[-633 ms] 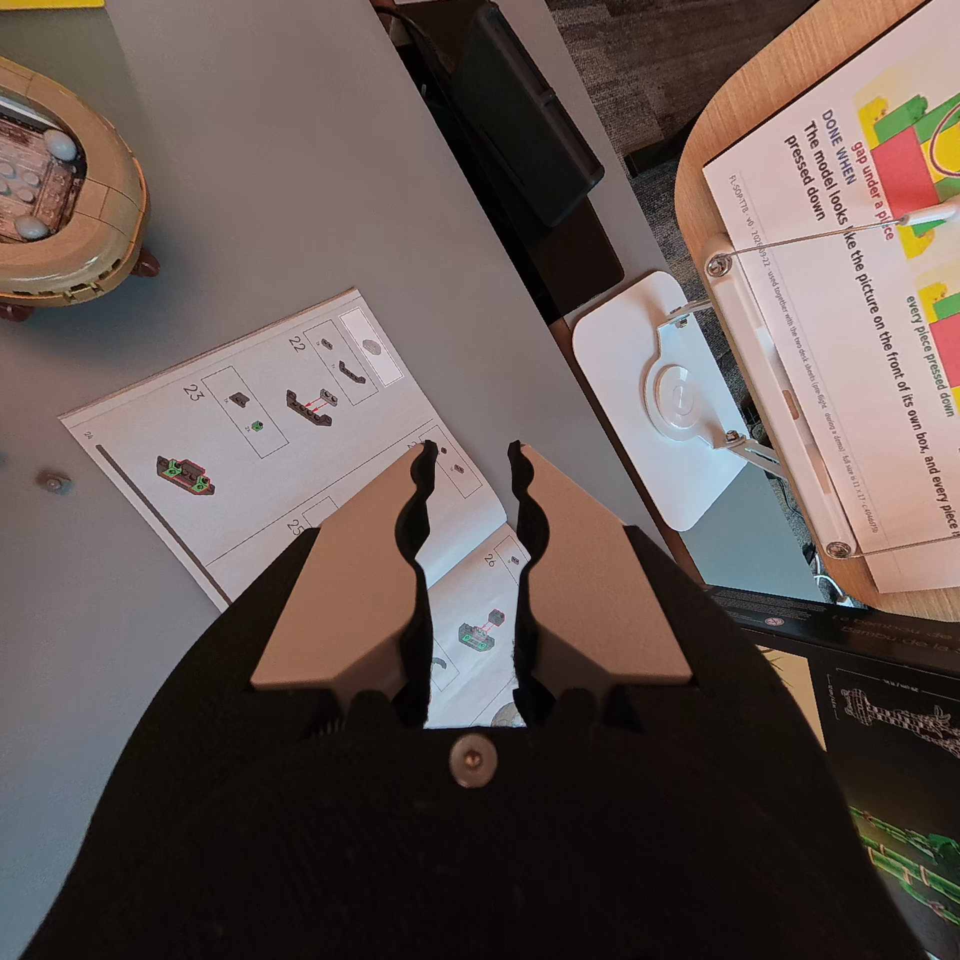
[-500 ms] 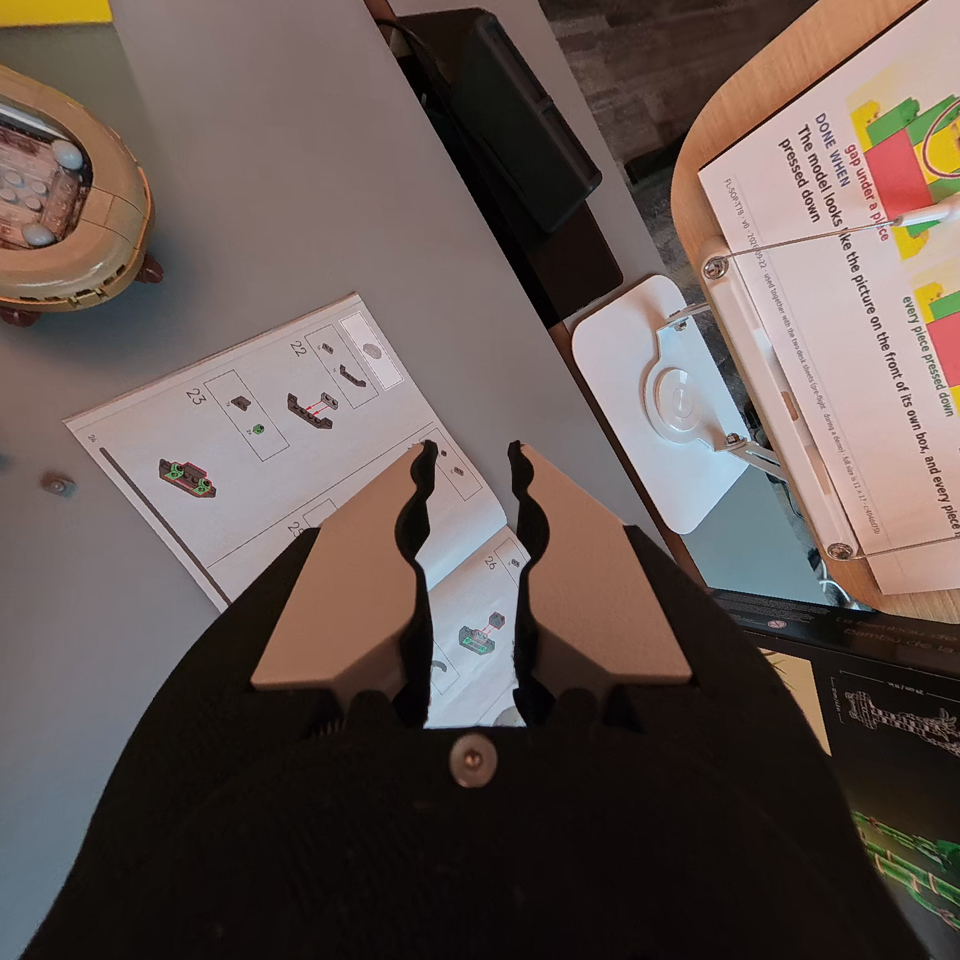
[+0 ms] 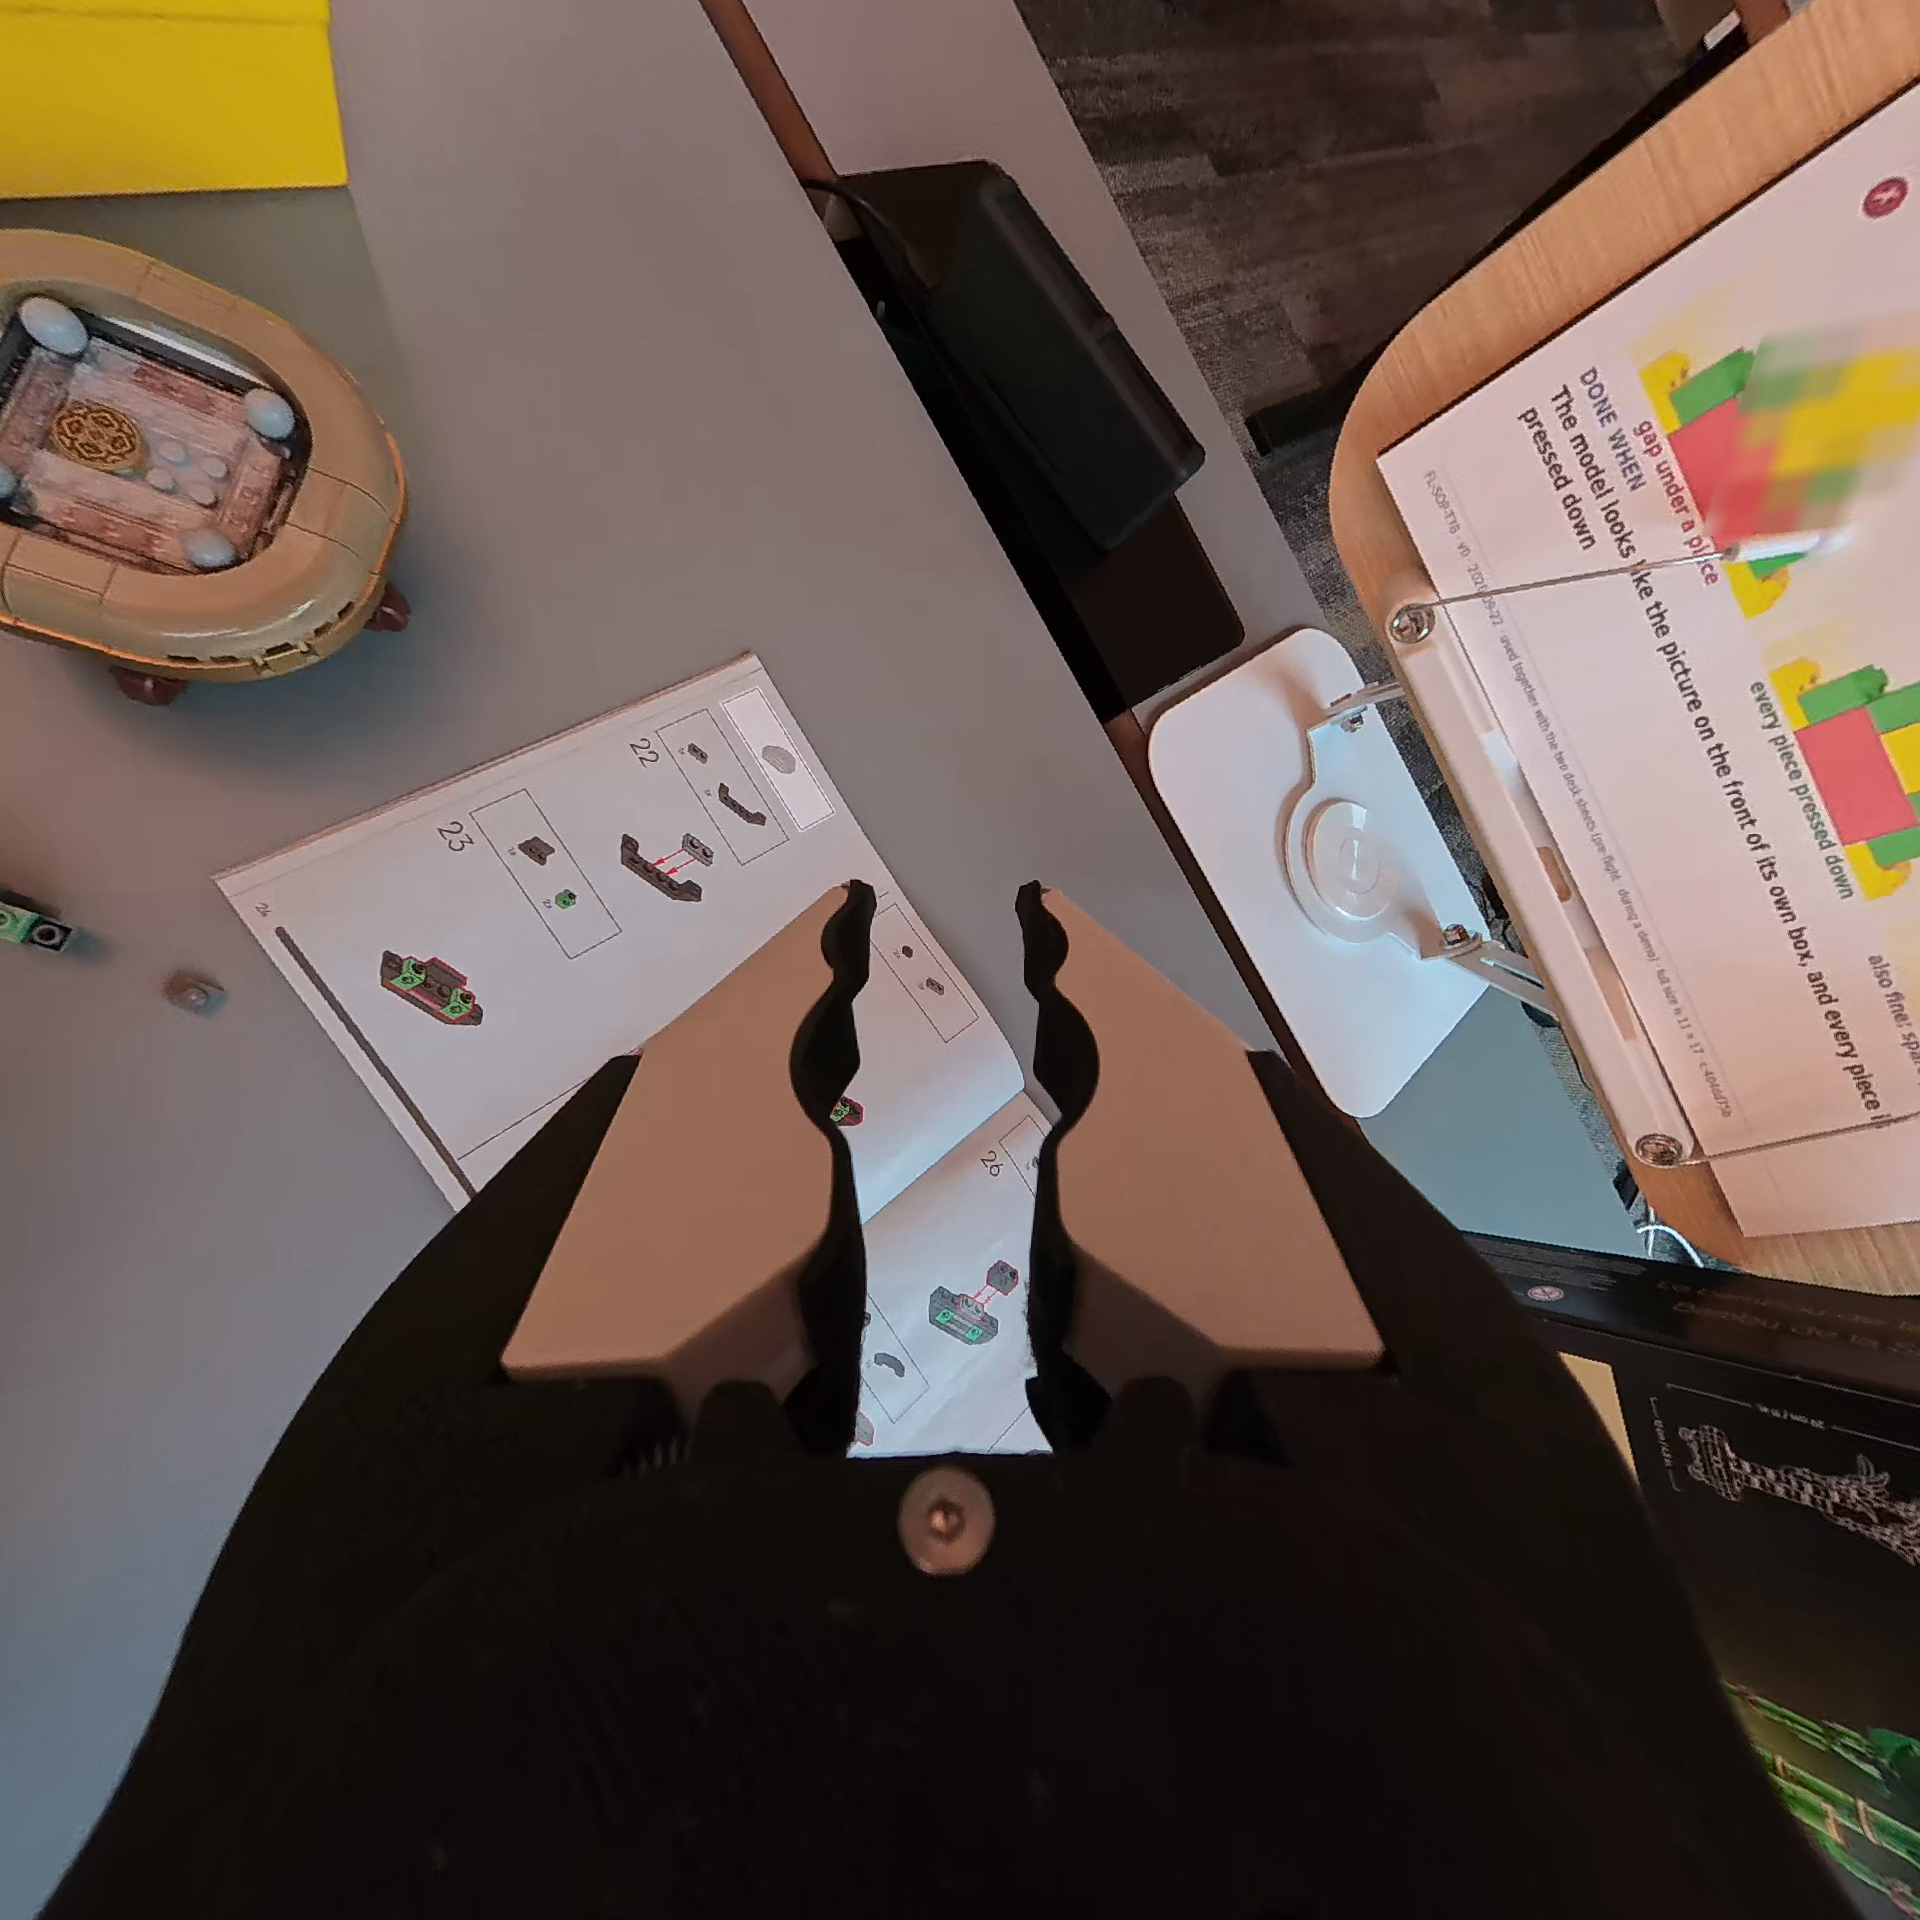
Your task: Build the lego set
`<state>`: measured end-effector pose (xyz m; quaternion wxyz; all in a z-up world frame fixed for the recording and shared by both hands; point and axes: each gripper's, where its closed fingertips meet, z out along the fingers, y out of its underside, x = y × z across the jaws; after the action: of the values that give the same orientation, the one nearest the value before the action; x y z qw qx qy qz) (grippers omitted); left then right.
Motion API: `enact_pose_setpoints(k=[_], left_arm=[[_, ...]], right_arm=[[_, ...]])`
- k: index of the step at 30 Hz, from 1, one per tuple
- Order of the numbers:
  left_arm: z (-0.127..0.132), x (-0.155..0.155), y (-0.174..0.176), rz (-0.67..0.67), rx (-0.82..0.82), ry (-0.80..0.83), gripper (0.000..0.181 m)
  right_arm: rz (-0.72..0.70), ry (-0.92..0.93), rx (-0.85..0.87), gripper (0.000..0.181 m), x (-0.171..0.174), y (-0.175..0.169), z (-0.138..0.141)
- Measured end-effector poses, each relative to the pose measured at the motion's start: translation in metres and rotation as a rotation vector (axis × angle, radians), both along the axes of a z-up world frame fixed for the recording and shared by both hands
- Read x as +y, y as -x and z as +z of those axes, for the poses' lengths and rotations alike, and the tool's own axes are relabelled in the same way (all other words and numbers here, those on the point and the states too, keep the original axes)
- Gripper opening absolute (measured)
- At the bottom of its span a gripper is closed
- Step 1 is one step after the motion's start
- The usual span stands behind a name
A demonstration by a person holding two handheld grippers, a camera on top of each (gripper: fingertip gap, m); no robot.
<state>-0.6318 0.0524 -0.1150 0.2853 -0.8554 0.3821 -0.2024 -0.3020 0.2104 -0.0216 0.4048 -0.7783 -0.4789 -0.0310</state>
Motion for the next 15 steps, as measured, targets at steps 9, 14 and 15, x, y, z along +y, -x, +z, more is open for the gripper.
enact_pose_setpoints(k=[9,14,15], left_arm=[[-0.016,-0.001,0.021,-0.074,0.288,-0.083,0.012],[-0.030,0.001,0.026,-0.058,0.314,-0.059,0.017],[-0.032,0.000,0.026,-0.061,0.317,-0.054,0.016]], right_arm=[[-0.014,-0.012,0.004,0.029,-0.001,-0.006,0.004],[-0.017,-0.015,0.010,0.029,-0.001,-0.007,0.005],[-0.016,-0.014,0.008,0.029,-0.001,-0.007,0.005]])
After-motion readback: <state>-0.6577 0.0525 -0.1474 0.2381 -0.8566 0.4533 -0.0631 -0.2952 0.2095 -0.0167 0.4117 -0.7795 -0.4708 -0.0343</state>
